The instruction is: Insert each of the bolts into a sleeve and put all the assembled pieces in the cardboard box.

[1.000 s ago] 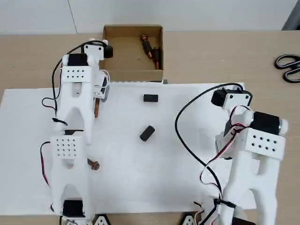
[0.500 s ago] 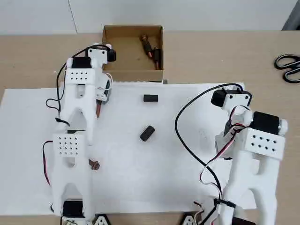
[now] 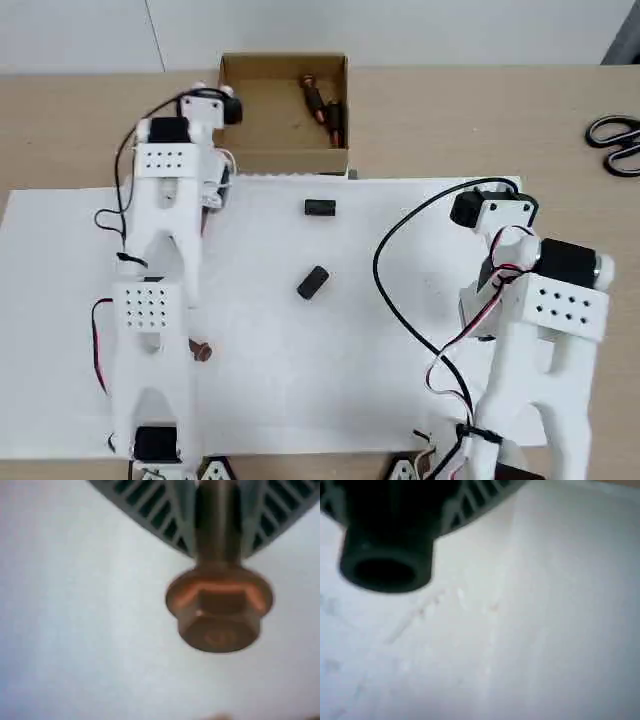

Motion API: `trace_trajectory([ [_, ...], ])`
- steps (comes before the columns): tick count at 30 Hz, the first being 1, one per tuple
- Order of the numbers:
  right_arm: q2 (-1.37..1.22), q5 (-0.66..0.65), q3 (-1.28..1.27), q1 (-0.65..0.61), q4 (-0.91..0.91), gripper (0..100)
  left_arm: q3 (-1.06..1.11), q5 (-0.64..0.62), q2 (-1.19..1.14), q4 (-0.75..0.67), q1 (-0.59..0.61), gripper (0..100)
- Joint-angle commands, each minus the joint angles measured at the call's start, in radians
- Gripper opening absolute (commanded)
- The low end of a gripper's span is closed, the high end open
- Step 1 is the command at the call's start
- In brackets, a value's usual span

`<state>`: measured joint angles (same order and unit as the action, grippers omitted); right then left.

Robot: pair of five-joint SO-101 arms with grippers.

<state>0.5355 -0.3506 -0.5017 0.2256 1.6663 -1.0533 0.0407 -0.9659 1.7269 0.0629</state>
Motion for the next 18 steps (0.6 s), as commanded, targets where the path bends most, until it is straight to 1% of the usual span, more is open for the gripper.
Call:
trace_trajectory([
  [1, 0.035, -0.002, 0.012, -0.025, 0.004, 0.3, -0.044, -0.061, 0.170, 0.025, -0.037, 1],
  [5, 0.087, 0.054, 0.011, -0.050, 0.015, 0.3, 0.019, -0.060, 0.336, 0.029, -0.055, 1],
  [8, 0.223, 0.055, 0.011, -0.061, 0.012, 0.3, 0.125, -0.060, 0.532, 0.029, -0.077, 1],
  [13, 0.463, 0.054, 0.000, -0.134, 0.010, 0.3, 0.432, -0.058, 0.882, 0.028, -0.132, 1],
  [18, 0.604, 0.066, -0.081, -0.208, -0.019, 0.2, 0.814, -0.026, 1.231, 0.025, -0.196, 1],
])
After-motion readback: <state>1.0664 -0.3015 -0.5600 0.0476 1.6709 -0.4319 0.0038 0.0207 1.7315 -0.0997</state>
